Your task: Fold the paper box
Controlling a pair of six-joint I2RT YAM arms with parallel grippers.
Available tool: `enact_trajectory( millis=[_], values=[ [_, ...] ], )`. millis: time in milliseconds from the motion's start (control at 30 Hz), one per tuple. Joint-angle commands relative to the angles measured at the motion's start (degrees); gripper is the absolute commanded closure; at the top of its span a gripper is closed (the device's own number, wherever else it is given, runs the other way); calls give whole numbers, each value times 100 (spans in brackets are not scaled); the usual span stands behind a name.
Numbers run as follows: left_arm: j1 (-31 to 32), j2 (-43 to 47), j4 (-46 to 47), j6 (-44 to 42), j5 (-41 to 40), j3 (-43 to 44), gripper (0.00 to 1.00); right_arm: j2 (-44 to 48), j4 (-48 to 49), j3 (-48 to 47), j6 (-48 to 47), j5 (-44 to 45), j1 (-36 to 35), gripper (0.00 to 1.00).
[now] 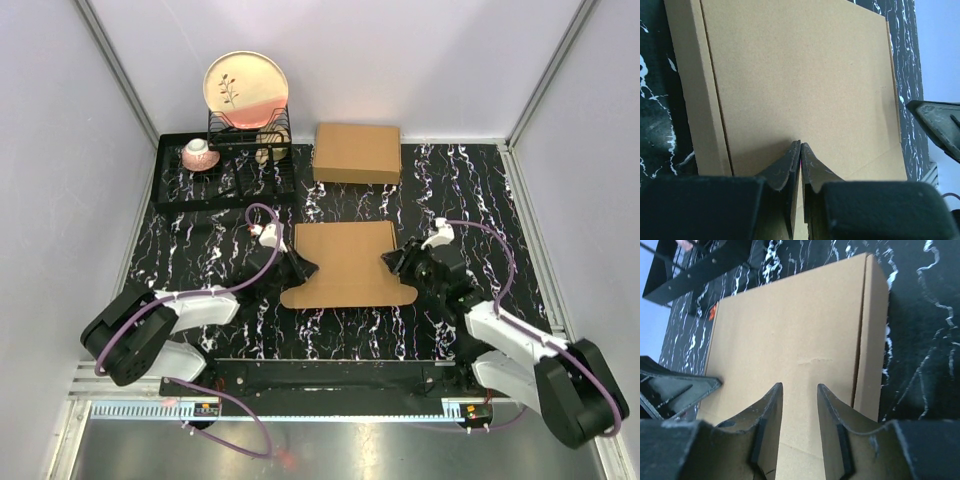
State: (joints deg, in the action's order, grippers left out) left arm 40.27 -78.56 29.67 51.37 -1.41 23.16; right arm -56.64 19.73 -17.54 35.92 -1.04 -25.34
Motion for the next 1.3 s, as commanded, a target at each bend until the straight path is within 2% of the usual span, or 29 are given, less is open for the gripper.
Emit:
enact_trajectory(
  millis=[0,133,267,367,433,467,500,567,667,800,900,967,1100,1267],
  values=[
    [-46,-45,-1350,-523,-615,-31,89,-627,998,-118,108,-951,21,61],
    [-54,-124,-1508,-690,-685,83,89,-1120,867,-31,169,-750,21,65],
    [-72,-203,-1456,-673,-676,31,89,-1130,787,180,161,-608,21,67],
    [-81,200,-1175,-655,-782,-153,87,-631,735,190,126,-626,12,57],
    [-81,797,-1060,-681,-974,-198,77,-18,525,102,82,-389,12,48],
    [-81,1156,-1077,-734,-1027,-154,70,160,80,-133,-40,-249,12,46],
    [-72,1307,-1217,-856,-1106,-93,61,301,-177,-275,-102,-39,12,44],
    [-81,1623,-1384,-901,-1265,145,57,522,-686,-669,-295,77,12,38],
    [-81,1861,-1639,-945,-1344,399,55,584,-1084,-996,-471,358,21,34],
    [-81,2056,-2270,-832,-1826,576,45,112,-1454,-1243,-639,763,12,32],
    [-98,1740,-3218,-568,-2468,821,43,-398,-1533,-1313,-613,763,12,32],
    [-107,1521,-3467,-392,-2794,822,43,-584,-1376,-1243,-551,737,21,32],
    [-195,1581,-2777,-93,-2769,288,41,-813,-1015,-1076,-481,658,12,33],
    [-248,1293,-2361,-215,-2645,391,40,-1015,-813,-1111,-534,579,12,32]
  ],
)
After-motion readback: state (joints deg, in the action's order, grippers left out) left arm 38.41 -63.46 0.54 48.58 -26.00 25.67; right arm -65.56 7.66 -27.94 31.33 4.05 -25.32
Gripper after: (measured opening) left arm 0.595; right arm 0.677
